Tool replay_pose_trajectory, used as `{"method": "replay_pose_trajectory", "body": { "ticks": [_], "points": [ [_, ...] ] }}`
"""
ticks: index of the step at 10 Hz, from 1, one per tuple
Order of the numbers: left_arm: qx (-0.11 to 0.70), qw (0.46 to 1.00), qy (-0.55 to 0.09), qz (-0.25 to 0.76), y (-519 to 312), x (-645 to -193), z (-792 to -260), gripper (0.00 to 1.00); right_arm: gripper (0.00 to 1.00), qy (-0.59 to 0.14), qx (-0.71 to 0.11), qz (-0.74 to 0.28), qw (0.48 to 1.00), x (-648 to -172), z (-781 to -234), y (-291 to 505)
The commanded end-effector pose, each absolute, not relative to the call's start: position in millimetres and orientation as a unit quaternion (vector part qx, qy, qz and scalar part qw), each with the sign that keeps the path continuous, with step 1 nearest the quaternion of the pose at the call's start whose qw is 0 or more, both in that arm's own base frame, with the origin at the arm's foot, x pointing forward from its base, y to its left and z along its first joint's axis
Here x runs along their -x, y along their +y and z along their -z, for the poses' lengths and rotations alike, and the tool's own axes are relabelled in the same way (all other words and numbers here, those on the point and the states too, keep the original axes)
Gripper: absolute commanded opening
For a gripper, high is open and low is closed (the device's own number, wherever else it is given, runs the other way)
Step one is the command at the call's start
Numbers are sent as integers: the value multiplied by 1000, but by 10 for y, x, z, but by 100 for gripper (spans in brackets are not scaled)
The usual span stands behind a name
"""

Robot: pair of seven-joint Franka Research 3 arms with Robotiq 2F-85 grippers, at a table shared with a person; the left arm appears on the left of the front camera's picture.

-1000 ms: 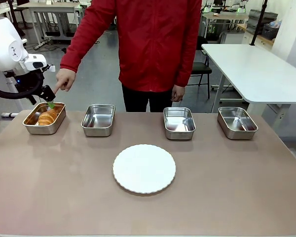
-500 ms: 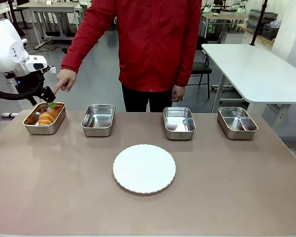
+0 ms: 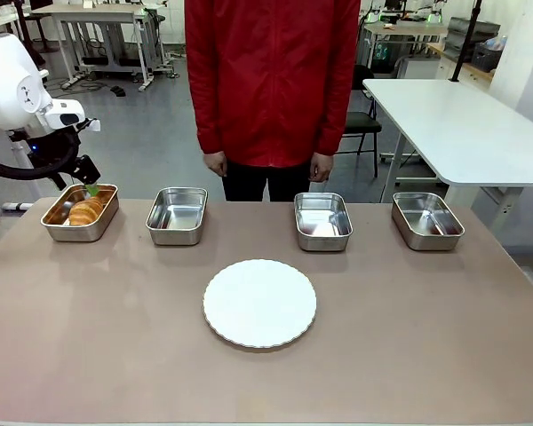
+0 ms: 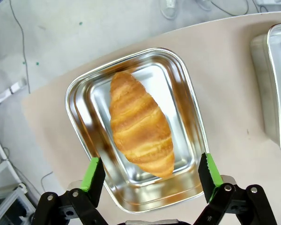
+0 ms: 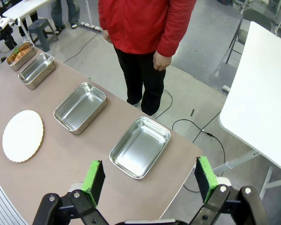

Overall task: Place the bread in the container.
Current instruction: Place the Butter Roll into the Airtight Container indicated by the human.

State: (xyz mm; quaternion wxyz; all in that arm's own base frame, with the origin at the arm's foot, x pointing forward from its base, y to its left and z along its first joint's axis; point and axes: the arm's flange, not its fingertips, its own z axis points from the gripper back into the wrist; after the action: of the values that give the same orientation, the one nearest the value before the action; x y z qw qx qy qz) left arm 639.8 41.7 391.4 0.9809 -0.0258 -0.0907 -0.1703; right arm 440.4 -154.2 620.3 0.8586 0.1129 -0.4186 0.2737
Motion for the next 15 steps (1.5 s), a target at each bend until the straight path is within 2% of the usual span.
{"method": "replay_pose_trajectory", "body": {
  "ticks": [1,5,9,12,14,15],
  "points": [
    [23,980,-113,160,455,-6188,-4120,100,100,-420,-112,-274,858,-4393,-6209,-1537],
    [43,967,-206,146,582,-5162,-4820,100,100,-420,-112,-274,858,-4393,-6209,-1537],
    [71,954,-263,127,408,-4213,-5110,100,100,-420,-112,-274,858,-4393,-6209,-1537],
    [77,950,-255,163,257,-3878,-5046,100,100,-420,-112,-274,858,-4393,-6209,-1537],
    [39,957,-236,167,251,-3929,-5000,100,100,-420,-112,-274,858,-4393,-6209,-1537],
    [71,952,-250,160,225,-3867,-5070,100,100,-420,-112,-274,858,-4393,-6209,-1537]
  ]
}}
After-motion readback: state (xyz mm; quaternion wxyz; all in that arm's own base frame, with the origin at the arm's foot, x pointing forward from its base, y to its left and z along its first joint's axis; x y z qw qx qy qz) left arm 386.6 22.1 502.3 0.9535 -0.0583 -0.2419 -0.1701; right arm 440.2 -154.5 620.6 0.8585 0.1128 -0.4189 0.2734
